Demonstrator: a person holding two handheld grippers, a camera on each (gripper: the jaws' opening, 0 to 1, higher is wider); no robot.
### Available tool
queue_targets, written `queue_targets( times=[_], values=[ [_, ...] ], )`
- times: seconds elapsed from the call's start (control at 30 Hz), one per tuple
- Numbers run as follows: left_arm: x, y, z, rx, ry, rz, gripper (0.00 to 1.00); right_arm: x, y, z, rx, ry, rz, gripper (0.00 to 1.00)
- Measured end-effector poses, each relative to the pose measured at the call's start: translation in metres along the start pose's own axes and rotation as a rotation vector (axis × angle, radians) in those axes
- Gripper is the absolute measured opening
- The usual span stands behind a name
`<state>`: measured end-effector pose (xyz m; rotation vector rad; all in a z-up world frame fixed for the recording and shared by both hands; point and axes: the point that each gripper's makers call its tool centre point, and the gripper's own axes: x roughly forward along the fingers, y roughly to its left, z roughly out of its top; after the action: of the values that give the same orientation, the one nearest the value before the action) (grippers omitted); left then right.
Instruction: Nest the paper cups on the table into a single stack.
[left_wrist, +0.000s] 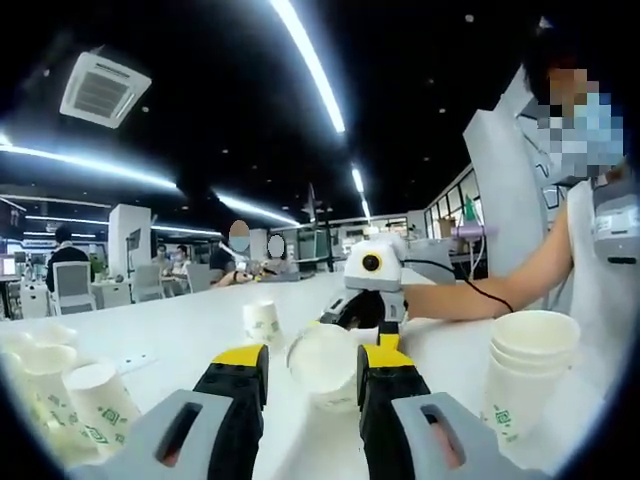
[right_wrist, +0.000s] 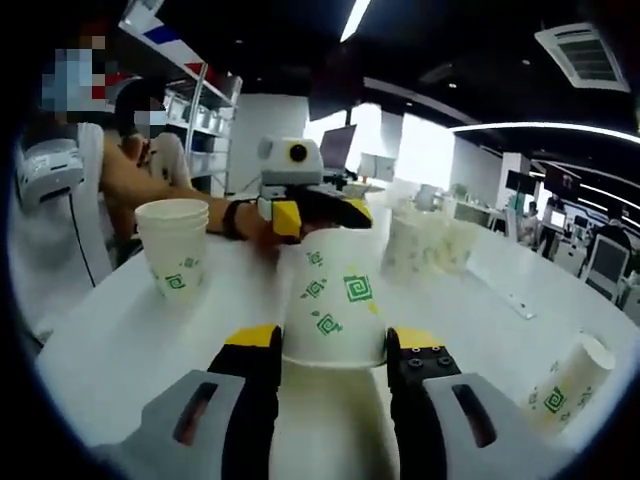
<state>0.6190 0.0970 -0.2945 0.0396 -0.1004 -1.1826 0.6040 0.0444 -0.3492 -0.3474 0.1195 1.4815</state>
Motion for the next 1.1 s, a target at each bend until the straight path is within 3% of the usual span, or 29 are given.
queue_targets(
  times=[0.13, 0.33, 0.6, 0.87, 1.03, 1.1],
  values=[
    [0.001, 0.002, 0.000, 0.000, 0.000, 0.001, 0.38, 0.000, 0.000, 0.008, -0.019, -0.044, -0.001, 0.45],
    [0.001, 0.001, 0.000, -0.001, -0.005, 0.000, 0.38, 0.000, 0.000, 0.014, -0.014, -0.076, -0.002, 0.55],
    [0.003, 0.000, -0.002, 0.003, 0.006, -0.004, 0.38, 0.009, 0.003, 0.004, -0.031, -0.039, -0.001, 0.56],
    [0.005, -0.001, -0.007, 0.007, 0.027, -0.008, 0.38, 0.008, -0.012, -0.006, 0.018, -0.026, -0.058, 0.59],
    [0.004, -0.001, -0.008, 0.005, 0.035, -0.003, 0.38, 0.009, -0.012, -0.013, 0.045, -0.001, -0.048, 0.52],
    [0.003, 0.000, -0.008, 0.004, 0.035, 0.001, 0.37, 0.008, -0.009, -0.007, 0.077, -0.036, -0.029, 0.46]
  ],
)
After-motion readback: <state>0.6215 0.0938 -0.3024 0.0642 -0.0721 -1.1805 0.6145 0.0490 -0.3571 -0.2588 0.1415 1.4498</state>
